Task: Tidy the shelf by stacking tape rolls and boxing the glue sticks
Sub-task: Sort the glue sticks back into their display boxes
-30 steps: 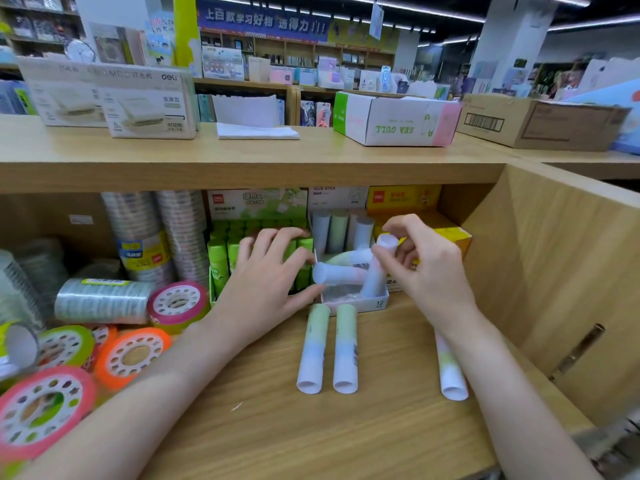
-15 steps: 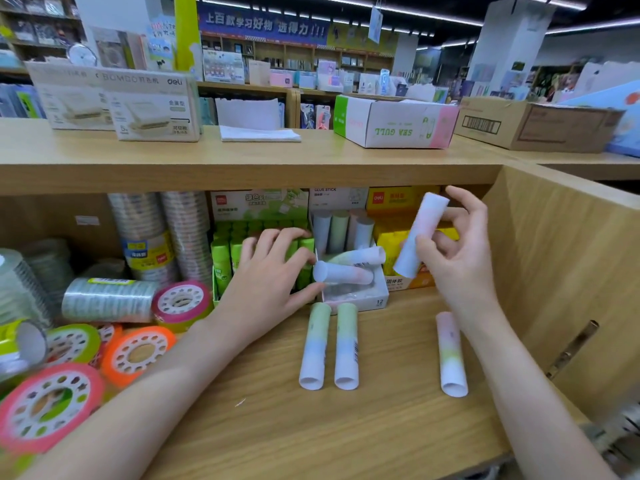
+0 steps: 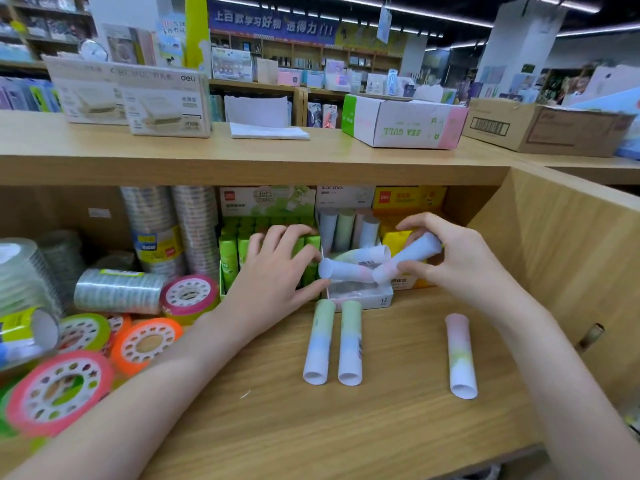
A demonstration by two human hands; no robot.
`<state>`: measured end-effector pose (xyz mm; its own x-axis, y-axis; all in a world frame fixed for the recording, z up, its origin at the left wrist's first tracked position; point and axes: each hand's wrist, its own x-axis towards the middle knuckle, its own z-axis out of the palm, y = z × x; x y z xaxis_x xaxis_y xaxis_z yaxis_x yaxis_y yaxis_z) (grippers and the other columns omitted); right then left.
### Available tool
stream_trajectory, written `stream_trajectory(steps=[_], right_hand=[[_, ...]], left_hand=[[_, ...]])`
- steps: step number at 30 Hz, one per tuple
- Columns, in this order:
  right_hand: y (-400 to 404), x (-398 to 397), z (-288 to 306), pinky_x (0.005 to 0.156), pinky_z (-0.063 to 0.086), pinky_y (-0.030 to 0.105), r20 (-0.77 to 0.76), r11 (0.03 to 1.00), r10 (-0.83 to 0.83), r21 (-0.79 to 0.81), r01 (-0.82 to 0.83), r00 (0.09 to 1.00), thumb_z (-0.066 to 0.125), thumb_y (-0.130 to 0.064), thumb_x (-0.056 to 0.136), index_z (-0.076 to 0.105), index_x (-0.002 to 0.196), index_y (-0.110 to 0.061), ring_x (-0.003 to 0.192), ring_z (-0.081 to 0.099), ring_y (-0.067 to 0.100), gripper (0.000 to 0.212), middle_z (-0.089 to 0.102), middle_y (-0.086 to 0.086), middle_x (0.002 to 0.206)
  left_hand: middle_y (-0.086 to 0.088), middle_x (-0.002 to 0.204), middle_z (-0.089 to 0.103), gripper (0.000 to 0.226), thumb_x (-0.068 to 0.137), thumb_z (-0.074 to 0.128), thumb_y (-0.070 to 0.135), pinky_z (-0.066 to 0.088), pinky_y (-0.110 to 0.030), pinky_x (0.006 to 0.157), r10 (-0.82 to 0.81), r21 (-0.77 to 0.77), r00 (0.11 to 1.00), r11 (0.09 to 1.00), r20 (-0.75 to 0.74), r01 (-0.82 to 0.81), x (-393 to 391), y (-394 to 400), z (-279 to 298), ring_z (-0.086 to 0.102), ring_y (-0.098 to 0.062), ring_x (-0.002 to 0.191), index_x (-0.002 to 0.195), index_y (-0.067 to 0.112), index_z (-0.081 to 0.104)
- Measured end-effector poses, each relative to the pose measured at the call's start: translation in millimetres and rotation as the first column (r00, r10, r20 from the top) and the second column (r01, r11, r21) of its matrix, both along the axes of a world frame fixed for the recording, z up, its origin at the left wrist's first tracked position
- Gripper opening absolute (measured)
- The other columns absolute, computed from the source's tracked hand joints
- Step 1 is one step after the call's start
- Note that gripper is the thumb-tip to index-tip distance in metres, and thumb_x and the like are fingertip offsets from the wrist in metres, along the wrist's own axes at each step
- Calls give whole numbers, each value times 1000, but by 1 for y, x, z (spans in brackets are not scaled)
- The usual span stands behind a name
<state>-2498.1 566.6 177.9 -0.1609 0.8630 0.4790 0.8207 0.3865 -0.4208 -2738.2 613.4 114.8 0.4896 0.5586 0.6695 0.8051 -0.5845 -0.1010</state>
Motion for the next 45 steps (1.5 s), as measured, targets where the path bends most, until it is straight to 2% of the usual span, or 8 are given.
stream_trajectory(steps=[9, 17, 22, 27, 31, 35, 39, 45], right_hand=[[9, -11, -12, 67, 34, 23, 160, 996, -57, -65, 68, 985, 71, -18, 77, 51, 122, -20, 72, 46, 11, 49, 51, 0, 97], [-6, -5, -37, 59, 41, 10, -283, 987, -42, 136, 83, 958, 77, -12, 72, 40, 111, -21, 64, 55, 13, 55, 58, 5, 79], [-4, -13, -35, 54, 39, 22, -72, 985, -40, 165, 52, 997, 67, -21, 82, 37, 103, -19, 61, 48, 9, 37, 49, -3, 76], [6, -22, -35, 72, 36, 25, 141, 977, -71, 212, 40, 987, 63, -18, 85, 55, 108, -8, 91, 48, 19, 26, 55, 6, 99], [15, -19, -41, 72, 40, 33, 73, 922, -161, 366, 123, 984, 59, -26, 87, 64, 102, -10, 90, 40, 17, 23, 49, 11, 101], [14, -11, -54, 79, 46, 46, 19, 974, -51, 224, 45, 999, 38, -44, 89, 54, 125, -29, 98, 43, 16, 42, 41, -3, 113], [-1, 6, -40, 84, 42, 19, -209, 981, 14, 191, 26, 978, 41, -40, 91, 35, 138, -34, 98, 47, 10, 48, 38, -6, 123], [-67, 43, -54, 63, 39, 31, 298, 853, -521, 134, 505, 800, 32, -55, 87, 65, 97, -13, 91, 51, 27, 54, 53, 5, 94]], left_hand=[[-7, 118, 55, 43, 84, 38, 53, 30, -37, 81, 6, 22, 1000, 1000, 10, -7, 0, 1, -2, 40, -22, 106, 98, 19, 60], [-7, 118, 55, 44, 84, 39, 52, 26, -34, 80, 6, 29, 1000, 1000, 1, -6, 0, 2, -1, 40, -22, 105, 102, 18, 59], [-7, 118, 54, 44, 84, 39, 53, 31, -37, 81, 5, 22, 1000, 1000, 8, -5, -1, 2, -2, 40, -22, 105, 103, 19, 59], [-7, 118, 55, 44, 84, 39, 52, 33, -38, 80, 10, 25, 1000, 1000, 6, -10, 0, 2, -2, 40, -22, 105, 103, 18, 59], [-7, 117, 55, 43, 84, 40, 51, 25, -34, 80, 7, 28, 1000, 1000, -2, -6, -1, 2, 0, 39, -22, 105, 102, 17, 59], [-6, 117, 55, 43, 83, 40, 52, 24, -34, 81, 18, 23, 1000, 1000, -16, -18, -1, 1, -1, 40, -22, 105, 101, 18, 59], [-6, 118, 55, 44, 83, 38, 53, 33, -38, 83, 19, 7, 1000, 1000, -8, -19, -1, 2, -2, 39, -22, 107, 102, 19, 59], [-7, 118, 56, 46, 82, 37, 54, 36, -40, 83, 22, 18, 1000, 1000, -6, -21, 0, 2, -3, 39, -22, 108, 100, 19, 60]])
